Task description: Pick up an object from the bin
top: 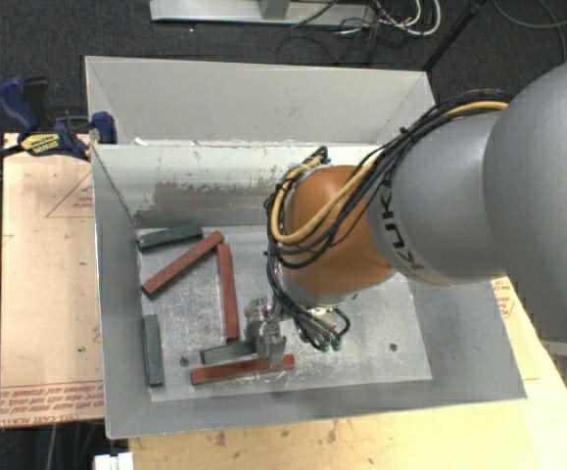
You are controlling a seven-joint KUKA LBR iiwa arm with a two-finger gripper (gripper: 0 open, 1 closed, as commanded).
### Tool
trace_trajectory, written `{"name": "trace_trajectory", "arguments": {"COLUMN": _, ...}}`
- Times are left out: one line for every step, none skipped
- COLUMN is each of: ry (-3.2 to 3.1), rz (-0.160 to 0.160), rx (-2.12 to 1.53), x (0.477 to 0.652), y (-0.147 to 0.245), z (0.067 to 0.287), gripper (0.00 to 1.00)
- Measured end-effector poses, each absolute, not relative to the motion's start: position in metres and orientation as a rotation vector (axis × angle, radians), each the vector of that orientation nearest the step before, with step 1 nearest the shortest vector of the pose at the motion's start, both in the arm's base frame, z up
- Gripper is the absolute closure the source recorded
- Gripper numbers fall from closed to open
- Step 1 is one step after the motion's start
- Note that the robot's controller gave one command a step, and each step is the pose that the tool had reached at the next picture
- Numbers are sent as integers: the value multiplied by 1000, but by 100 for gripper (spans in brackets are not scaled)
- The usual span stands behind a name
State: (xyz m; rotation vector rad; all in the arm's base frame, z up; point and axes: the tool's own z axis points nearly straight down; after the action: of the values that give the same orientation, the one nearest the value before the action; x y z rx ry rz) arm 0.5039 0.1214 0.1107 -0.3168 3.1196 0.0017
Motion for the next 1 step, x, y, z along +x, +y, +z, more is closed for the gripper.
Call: {"name": "trace_trajectory", "arguments": {"ry": 3084, "rz": 2, "rx": -593, "x": 497, "y": 116, "z": 121, "gripper": 100}}
